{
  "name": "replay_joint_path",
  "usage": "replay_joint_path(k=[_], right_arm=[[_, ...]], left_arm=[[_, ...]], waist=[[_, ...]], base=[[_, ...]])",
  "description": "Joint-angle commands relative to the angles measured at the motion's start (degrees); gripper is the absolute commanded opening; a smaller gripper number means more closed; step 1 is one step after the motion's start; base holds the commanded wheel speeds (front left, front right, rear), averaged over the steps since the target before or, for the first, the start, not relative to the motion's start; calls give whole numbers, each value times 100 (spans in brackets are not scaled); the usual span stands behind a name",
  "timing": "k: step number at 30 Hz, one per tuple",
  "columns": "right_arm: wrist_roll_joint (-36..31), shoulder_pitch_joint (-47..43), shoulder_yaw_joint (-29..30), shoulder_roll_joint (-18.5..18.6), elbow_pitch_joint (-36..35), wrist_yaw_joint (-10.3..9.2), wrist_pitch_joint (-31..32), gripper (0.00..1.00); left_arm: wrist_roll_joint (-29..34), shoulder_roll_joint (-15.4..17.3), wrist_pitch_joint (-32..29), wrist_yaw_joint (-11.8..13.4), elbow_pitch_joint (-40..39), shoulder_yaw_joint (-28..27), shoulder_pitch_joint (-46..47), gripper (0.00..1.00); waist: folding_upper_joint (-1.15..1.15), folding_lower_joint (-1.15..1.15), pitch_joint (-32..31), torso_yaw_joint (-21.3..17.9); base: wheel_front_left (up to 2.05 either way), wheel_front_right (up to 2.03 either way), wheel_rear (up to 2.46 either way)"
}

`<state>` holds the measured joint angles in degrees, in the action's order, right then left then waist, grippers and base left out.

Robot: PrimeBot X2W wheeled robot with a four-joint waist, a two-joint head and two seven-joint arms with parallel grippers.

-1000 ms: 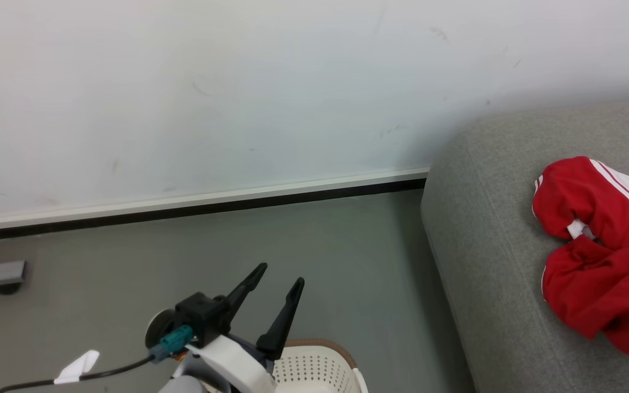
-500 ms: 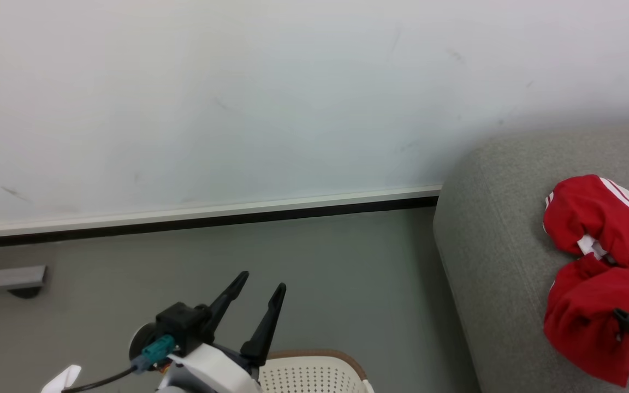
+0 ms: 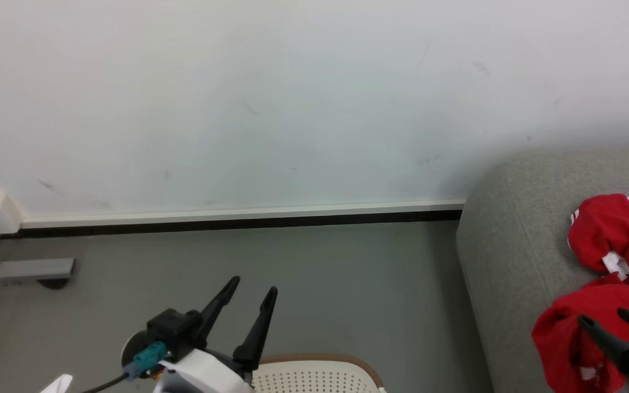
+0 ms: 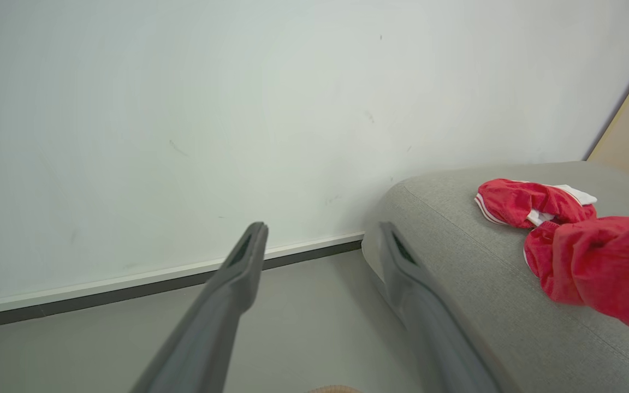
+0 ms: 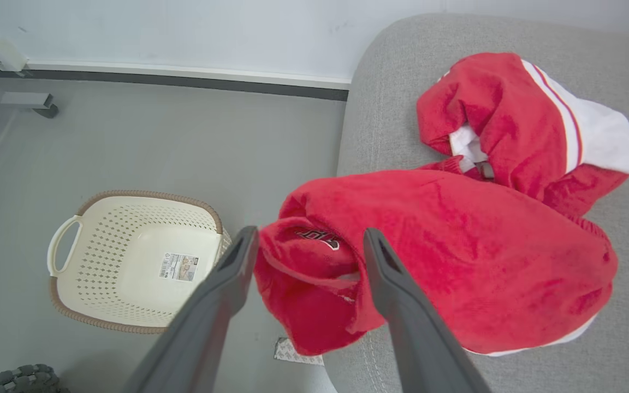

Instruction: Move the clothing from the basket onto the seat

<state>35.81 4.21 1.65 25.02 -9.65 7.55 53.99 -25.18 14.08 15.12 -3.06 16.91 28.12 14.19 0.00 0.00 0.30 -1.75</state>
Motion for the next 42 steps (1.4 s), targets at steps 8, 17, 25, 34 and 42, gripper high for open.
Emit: replay_joint_path(k=[8, 17, 25, 34, 42], right_arm=[[180, 157, -579, -192, -32, -14, -741, 100], [144, 341, -961, -190, 5, -14, -1775, 100], [-88, 537, -1371, -278, 300, -13, -3316, 100], [-587, 619, -1464, -651, 1207, -14, -4984, 100], [-1045, 690, -1160, -1080, 2283, -13, -6162, 100]], left_arm=[[70, 31, 3, 23, -101, -225, -120, 100], [54, 91, 3, 112, -230, -523, -259, 100], [5, 182, 3, 338, -497, -1130, -503, 100], [96, 147, 3, 611, -846, -1918, -900, 100], [271, -121, 3, 614, -988, -2527, -1234, 100]], waist=[[0, 0, -67, 184], [0, 0, -114, 288], [0, 0, -155, 362], [0, 0, -183, 487], [0, 0, -181, 552]], base=[[0, 0, 0], [0, 0, 0], [0, 0, 0], [0, 0, 0], [0, 0, 0]])
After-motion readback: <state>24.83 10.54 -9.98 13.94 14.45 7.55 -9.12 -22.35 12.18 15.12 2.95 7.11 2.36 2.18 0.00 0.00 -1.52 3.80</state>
